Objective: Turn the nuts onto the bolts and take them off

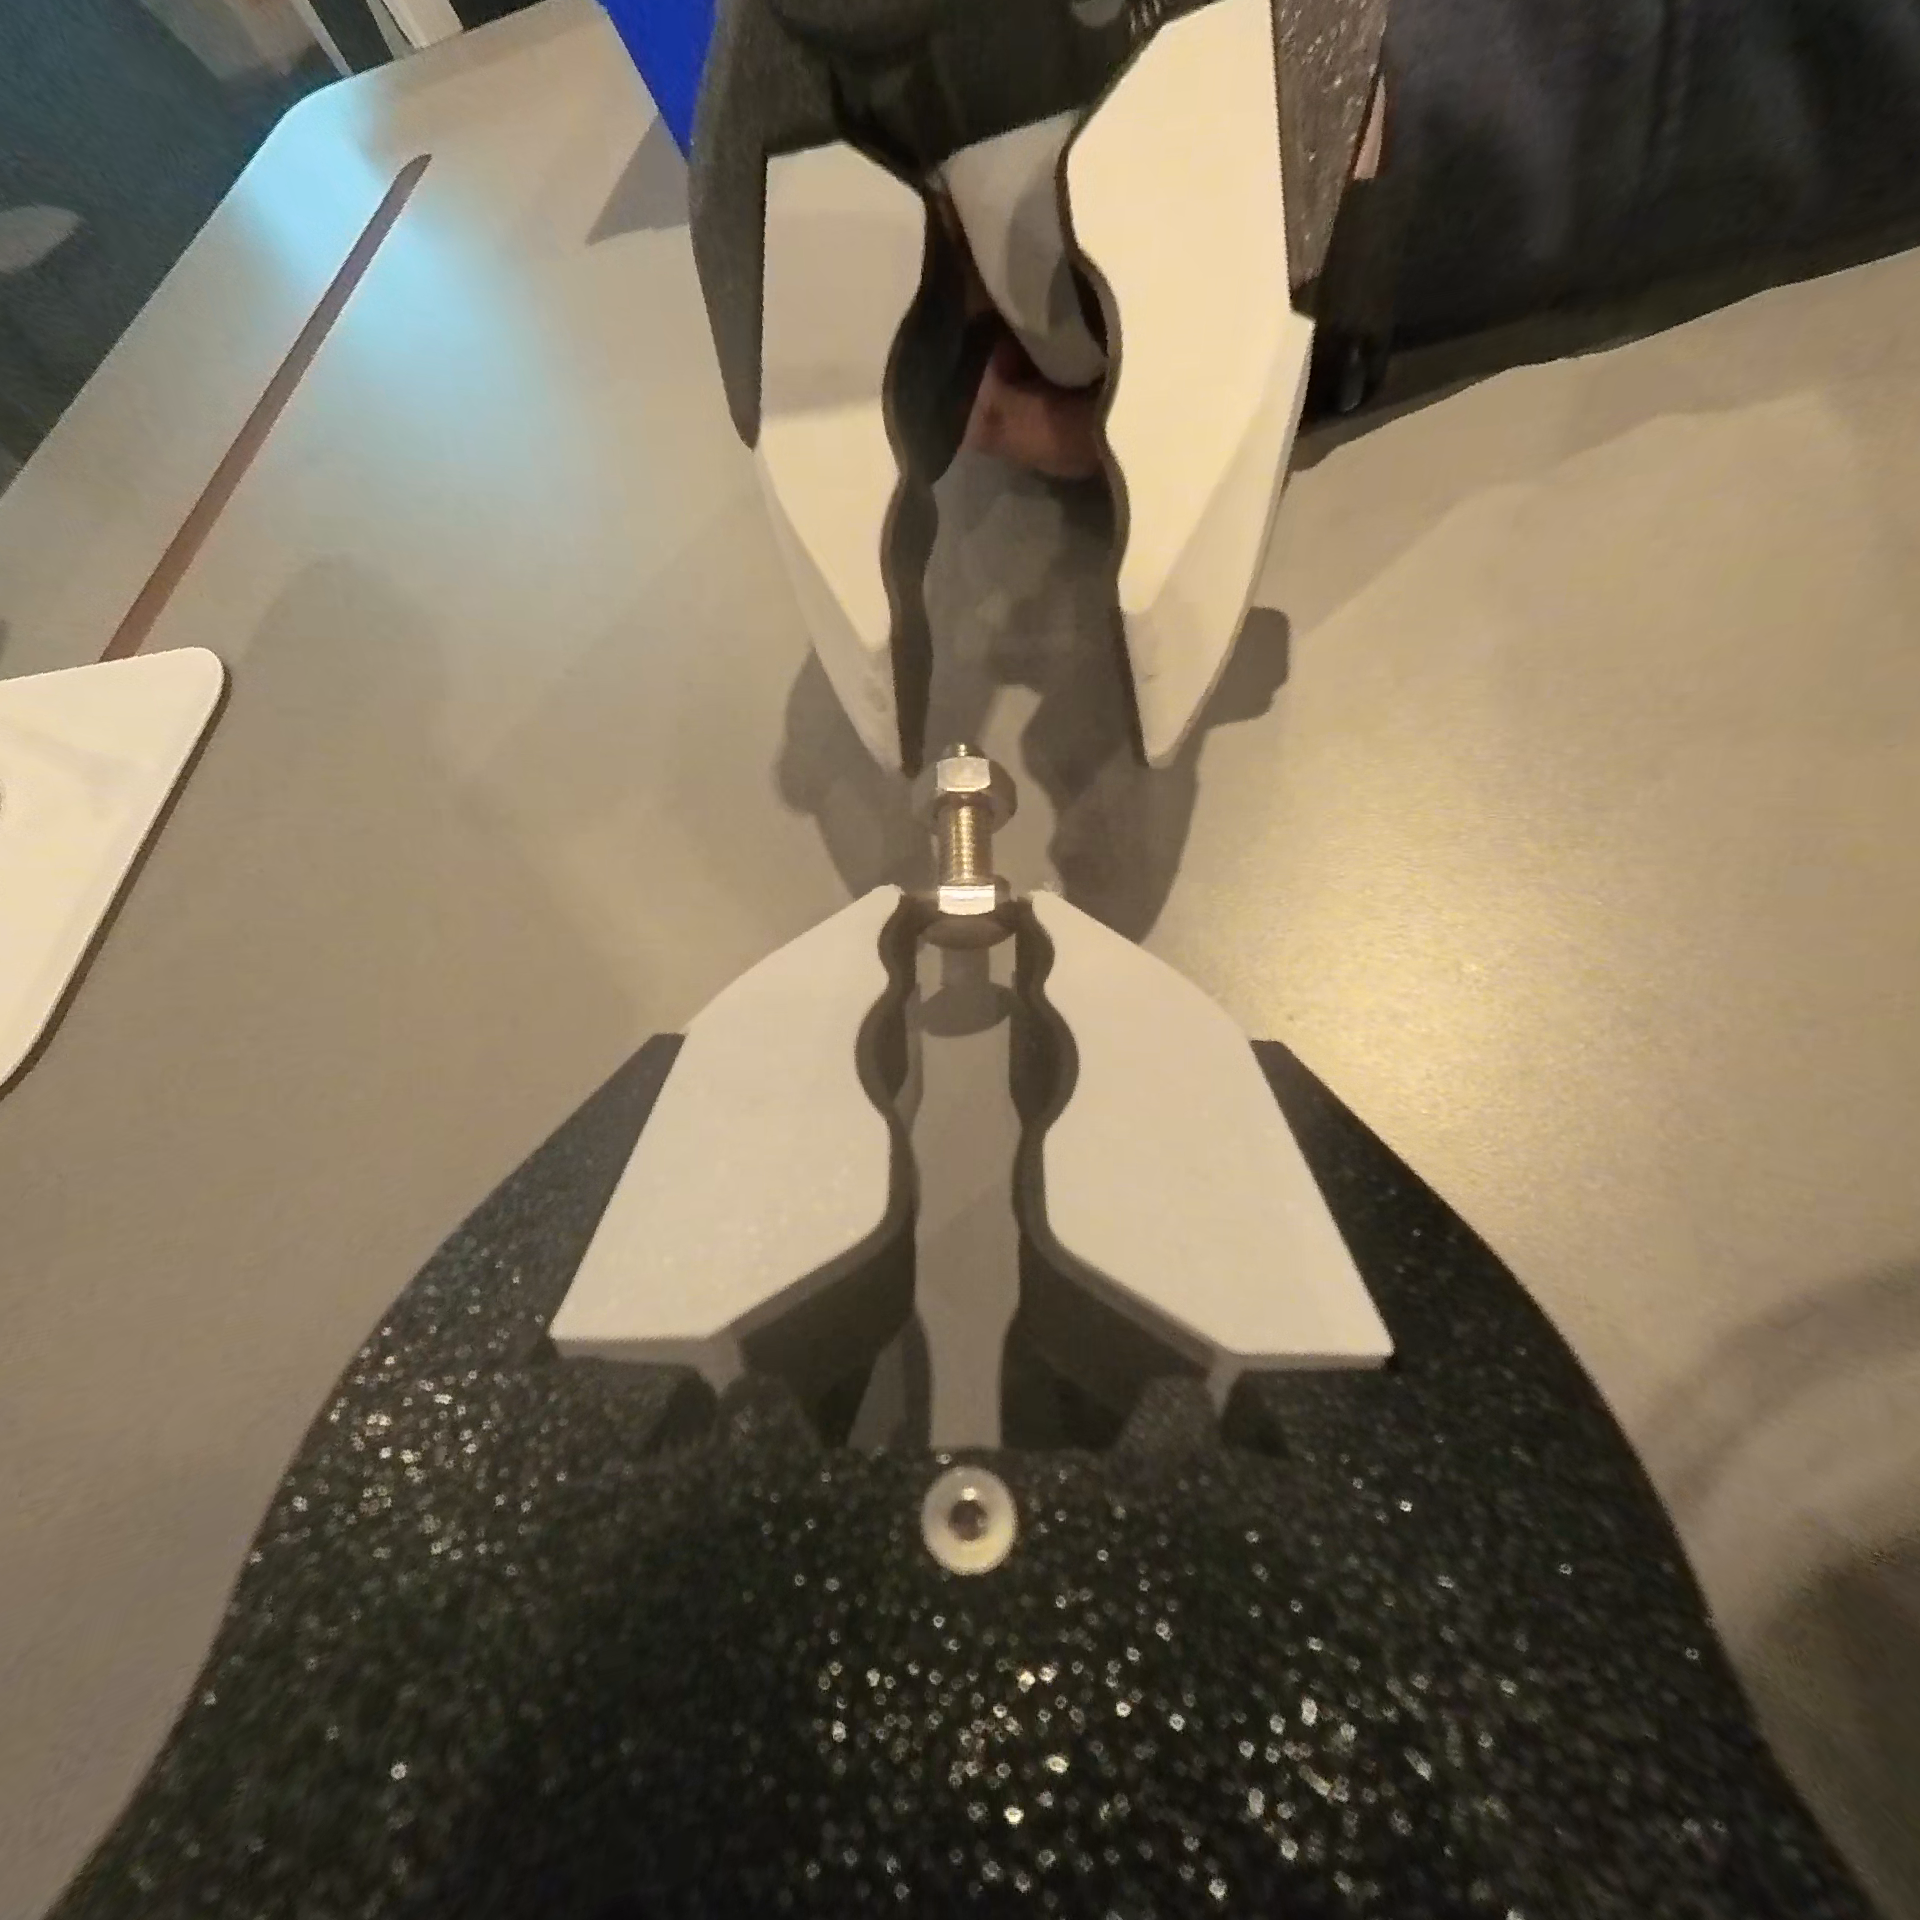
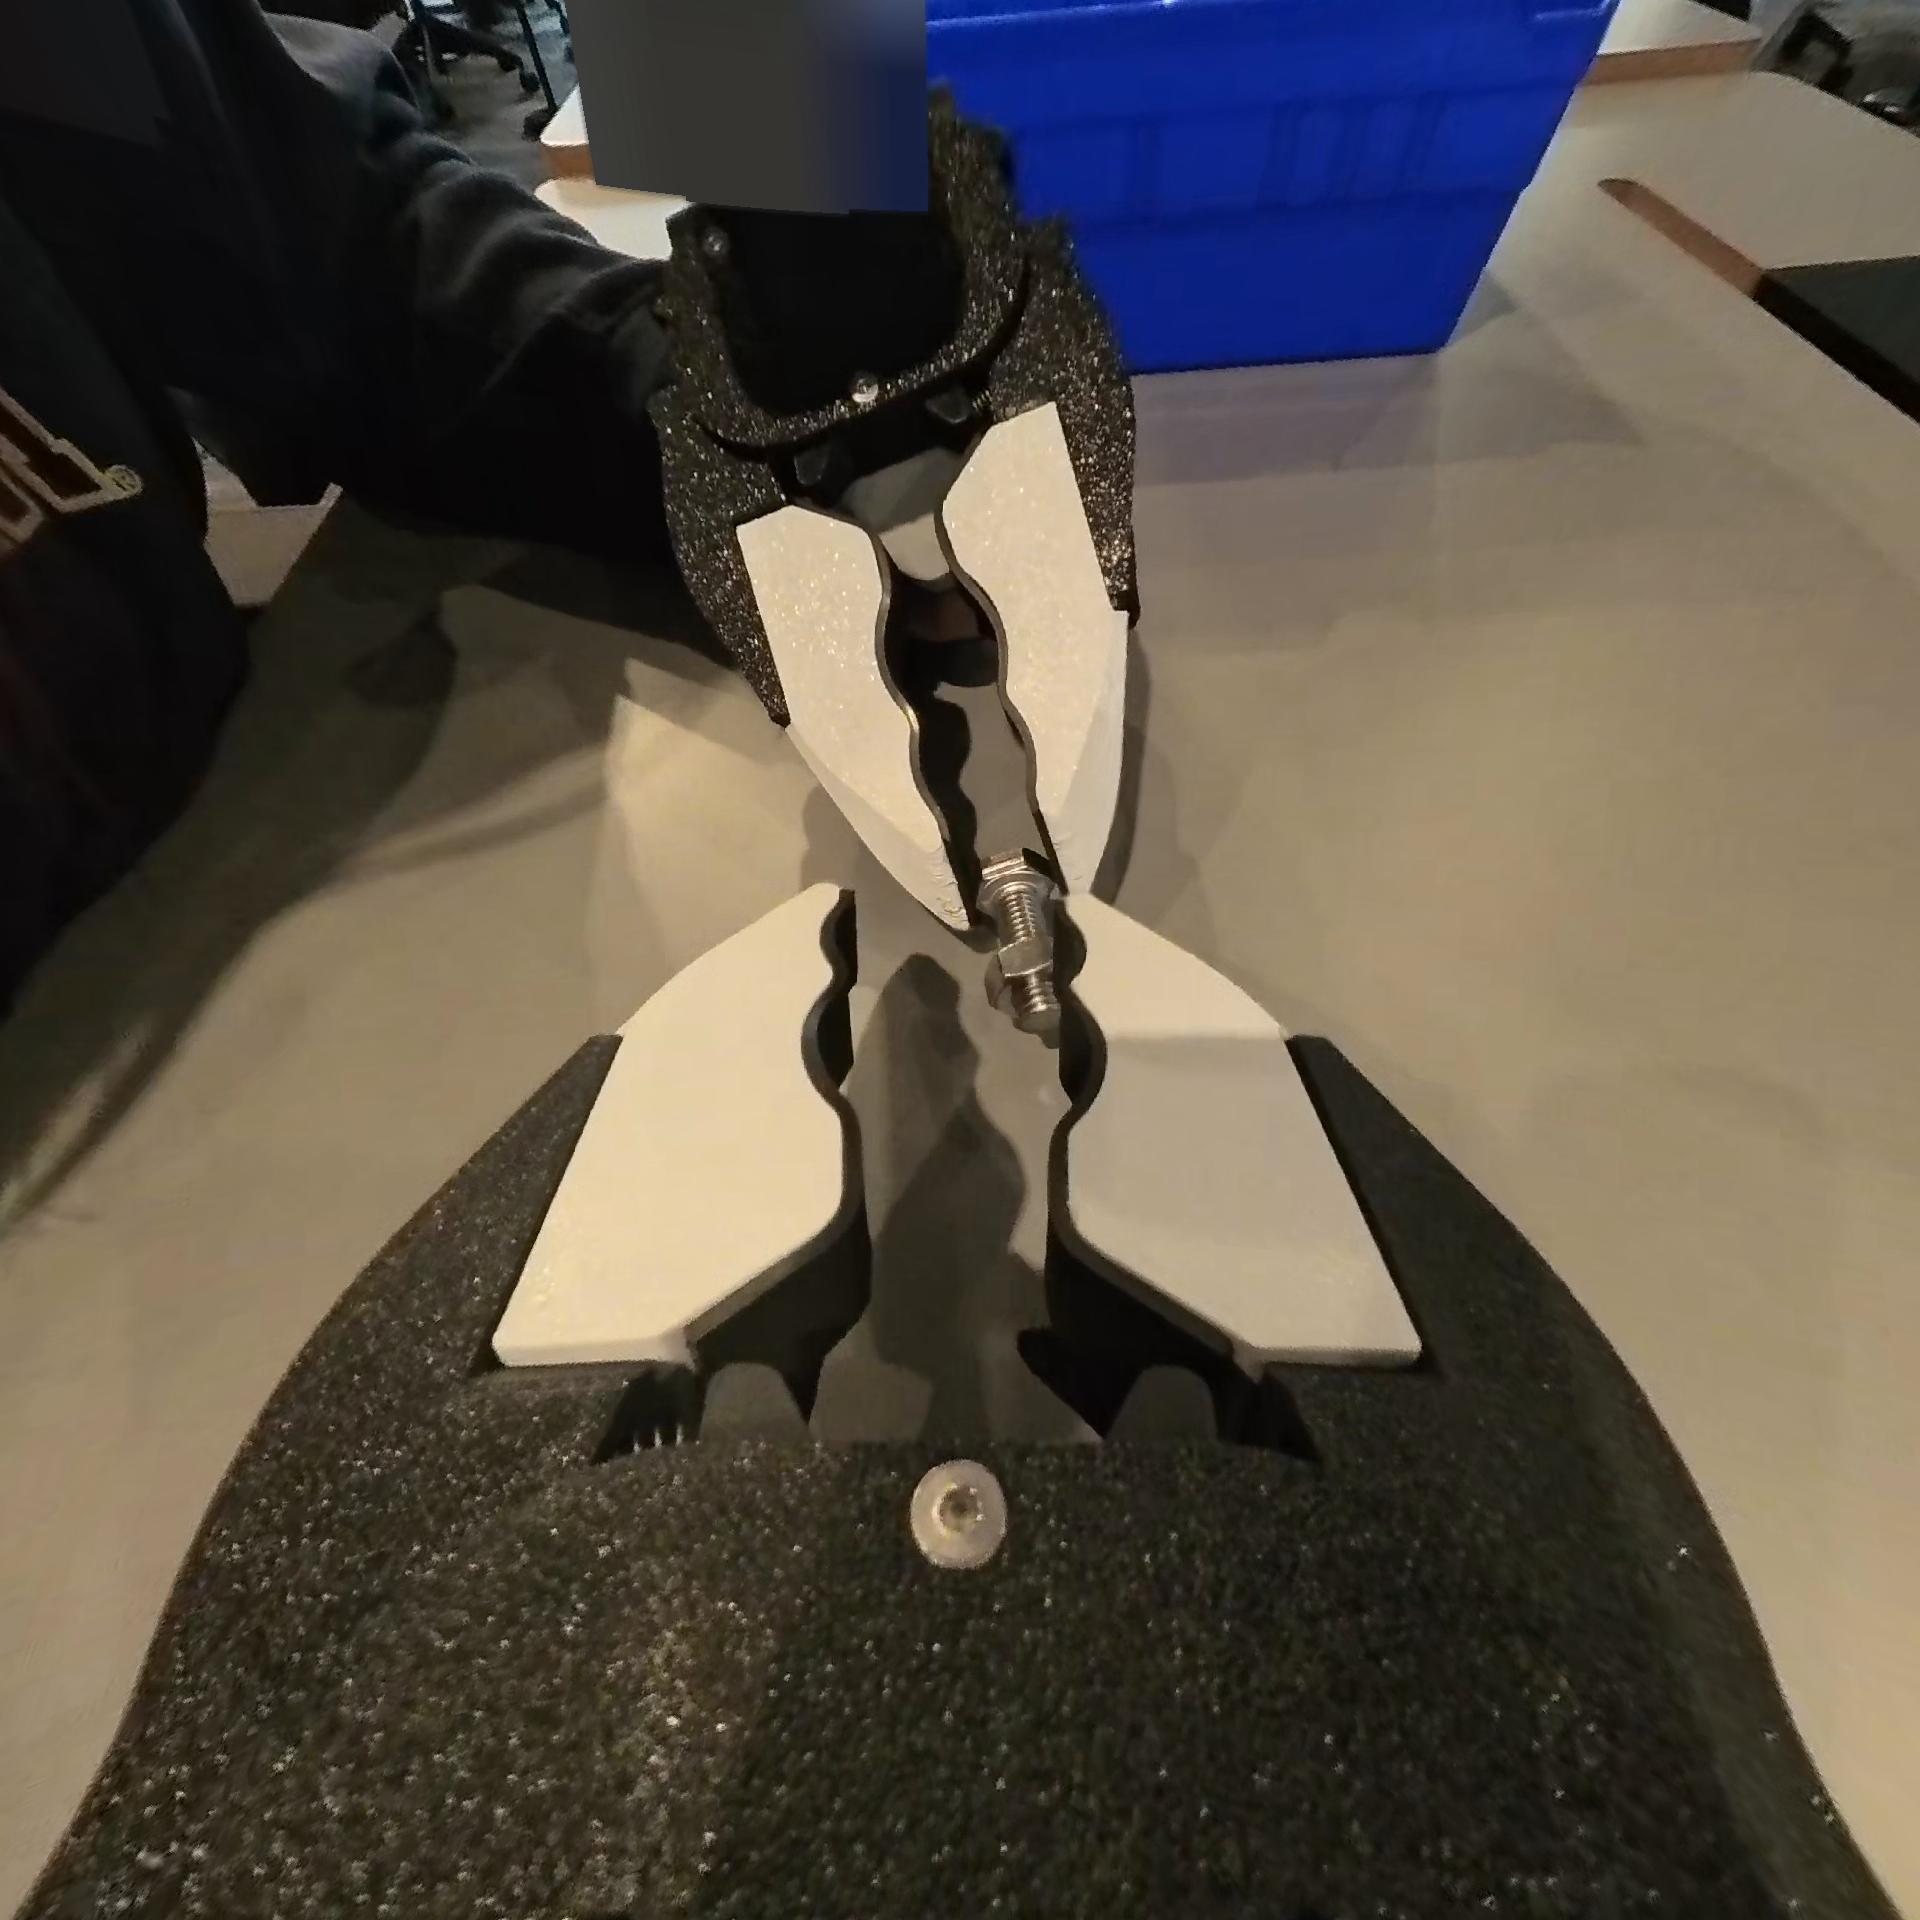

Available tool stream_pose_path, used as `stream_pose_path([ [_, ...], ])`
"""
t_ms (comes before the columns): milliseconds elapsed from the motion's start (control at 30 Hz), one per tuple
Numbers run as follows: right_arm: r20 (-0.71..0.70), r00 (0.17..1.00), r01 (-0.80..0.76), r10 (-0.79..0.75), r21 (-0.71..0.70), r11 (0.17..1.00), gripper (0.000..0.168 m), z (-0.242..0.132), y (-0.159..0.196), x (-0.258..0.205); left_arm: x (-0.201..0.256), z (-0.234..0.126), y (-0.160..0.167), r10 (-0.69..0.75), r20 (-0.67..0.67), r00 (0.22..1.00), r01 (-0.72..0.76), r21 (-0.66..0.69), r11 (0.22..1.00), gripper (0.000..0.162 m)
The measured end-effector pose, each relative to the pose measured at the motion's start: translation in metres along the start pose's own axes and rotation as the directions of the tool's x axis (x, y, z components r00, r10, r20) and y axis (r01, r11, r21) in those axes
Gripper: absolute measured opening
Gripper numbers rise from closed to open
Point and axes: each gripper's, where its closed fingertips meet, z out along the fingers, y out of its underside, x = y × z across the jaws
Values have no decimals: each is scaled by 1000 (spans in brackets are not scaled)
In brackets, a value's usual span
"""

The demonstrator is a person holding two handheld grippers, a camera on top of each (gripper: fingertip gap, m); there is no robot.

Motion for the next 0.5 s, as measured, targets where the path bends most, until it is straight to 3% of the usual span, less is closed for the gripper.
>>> stream_pose_path([
  [167, 77, 997, 14, -12, -25, 1000, 23, 0, 4, -12, 0, 0, 0, -5, 1, 1000, 5, -2, 1000, 17],
  [300, -8, 1000, -1, 1, 21, 1000, 32, -4, -2, -1, 0, 0, 1, -9, -4, 1000, 9, -4, 1000, 17],
  [433, -8, 1000, -6, 6, -32, 999, 35, 1, 4, -1, -1, 1, 1, -9, -4, 1000, 9, -4, 1000, 17],
  [500, 47, 999, 20, -17, -53, 998, 22, 1, 7, -11, -1, 1, 1, -11, -3, 1000, 11, -5, 1000, 17],
])
